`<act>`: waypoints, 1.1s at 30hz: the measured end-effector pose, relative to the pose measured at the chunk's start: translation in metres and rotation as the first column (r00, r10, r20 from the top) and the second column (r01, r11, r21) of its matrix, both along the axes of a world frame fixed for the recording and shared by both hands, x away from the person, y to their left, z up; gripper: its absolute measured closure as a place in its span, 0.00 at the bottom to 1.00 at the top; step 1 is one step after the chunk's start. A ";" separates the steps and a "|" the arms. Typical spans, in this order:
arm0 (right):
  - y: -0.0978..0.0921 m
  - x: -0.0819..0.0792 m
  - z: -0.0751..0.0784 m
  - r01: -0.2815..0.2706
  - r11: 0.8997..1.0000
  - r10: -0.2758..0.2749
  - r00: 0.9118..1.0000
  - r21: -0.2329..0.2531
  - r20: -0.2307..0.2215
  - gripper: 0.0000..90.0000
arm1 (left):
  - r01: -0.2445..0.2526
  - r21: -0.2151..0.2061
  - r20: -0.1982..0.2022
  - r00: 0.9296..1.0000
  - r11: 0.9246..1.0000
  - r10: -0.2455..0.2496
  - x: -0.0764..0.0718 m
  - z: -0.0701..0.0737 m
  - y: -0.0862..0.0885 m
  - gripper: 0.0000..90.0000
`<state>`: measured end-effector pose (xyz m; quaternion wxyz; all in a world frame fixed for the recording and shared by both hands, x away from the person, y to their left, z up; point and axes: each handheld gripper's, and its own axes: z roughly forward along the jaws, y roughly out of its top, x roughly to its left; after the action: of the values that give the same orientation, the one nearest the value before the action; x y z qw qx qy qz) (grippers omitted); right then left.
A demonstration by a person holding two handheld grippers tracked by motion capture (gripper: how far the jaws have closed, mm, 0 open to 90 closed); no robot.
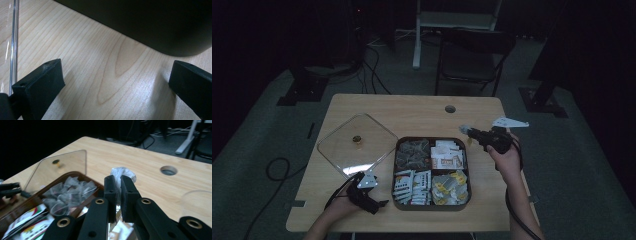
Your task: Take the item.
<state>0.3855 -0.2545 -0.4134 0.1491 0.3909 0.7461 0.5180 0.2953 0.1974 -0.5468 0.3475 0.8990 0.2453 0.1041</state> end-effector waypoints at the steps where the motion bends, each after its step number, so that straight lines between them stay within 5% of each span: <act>1: -0.002 0.002 0.000 0.013 1.000 -0.013 1.000 -0.001 0.000 0.94 | 0.000 0.000 0.001 1.000 1.000 0.000 0.000 0.000 0.000 0.00; 17: -0.028 0.038 0.000 0.123 0.992 -0.123 0.992 0.010 -0.018 0.94 | 0.000 -0.001 -0.001 1.000 1.000 0.000 0.000 0.000 0.000 0.00; 33: -0.053 0.066 -0.028 0.237 0.971 -0.236 0.968 0.008 -0.082 0.94 | 0.000 -0.002 -0.001 1.000 1.000 0.000 0.000 0.000 0.000 0.00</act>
<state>0.4519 -0.3071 -0.4411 0.1761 0.4990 0.6949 0.4869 0.2953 0.1974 -0.5469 0.3484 0.8986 0.2457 0.1035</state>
